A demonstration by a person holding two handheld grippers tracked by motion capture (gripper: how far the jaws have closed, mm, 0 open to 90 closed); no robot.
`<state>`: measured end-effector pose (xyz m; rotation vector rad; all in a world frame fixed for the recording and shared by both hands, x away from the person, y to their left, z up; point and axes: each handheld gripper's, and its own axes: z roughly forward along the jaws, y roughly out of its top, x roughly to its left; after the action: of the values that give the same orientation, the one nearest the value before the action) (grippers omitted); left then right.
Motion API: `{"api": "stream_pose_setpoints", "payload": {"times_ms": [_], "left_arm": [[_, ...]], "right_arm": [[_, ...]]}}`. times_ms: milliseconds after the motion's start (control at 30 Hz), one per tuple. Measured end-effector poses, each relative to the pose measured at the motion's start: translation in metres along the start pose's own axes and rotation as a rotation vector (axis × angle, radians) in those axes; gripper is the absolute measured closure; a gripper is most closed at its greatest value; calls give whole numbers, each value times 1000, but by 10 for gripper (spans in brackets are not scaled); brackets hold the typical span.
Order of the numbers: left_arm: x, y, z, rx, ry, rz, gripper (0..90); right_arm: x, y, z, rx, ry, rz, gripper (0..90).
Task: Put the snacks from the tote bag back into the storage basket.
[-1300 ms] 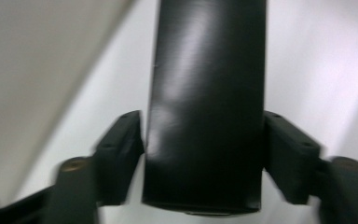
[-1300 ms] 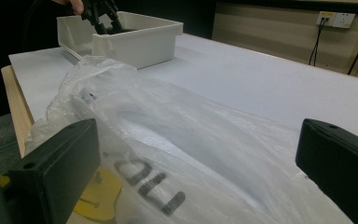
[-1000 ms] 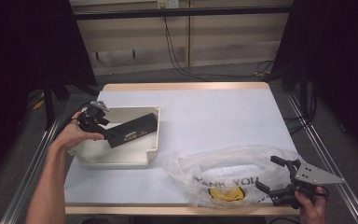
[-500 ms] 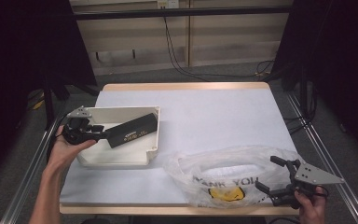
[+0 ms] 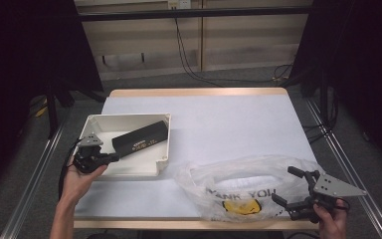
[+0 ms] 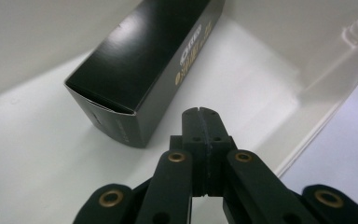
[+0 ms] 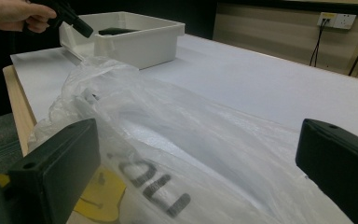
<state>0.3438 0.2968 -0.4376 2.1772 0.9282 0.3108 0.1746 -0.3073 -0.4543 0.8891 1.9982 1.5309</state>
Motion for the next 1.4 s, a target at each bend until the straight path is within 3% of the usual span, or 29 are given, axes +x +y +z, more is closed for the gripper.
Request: {"api": "stream_pose_setpoints", "payload": {"times_ms": [400,467,567,767,1167,1400], "left_arm": [[7,-5,21,48,3,-28,900],[8,-4,24,57,27,-28,900],[11,-3,27,68,16,-39,900],[16,1,34,83,35,-71,900],[20,10,42,57,35,-98,900],[18,13,46,44,29,-91,900]], "right_arm": [[0,0,0,7,13,-8,0],[0,1,0,12,19,-6,0],[0,1,1,10,22,-6,0],[1,1,1,4,18,-5,0],[1,2,1,3,16,-10,0],[0,1,2,4,18,-10,0]]}}
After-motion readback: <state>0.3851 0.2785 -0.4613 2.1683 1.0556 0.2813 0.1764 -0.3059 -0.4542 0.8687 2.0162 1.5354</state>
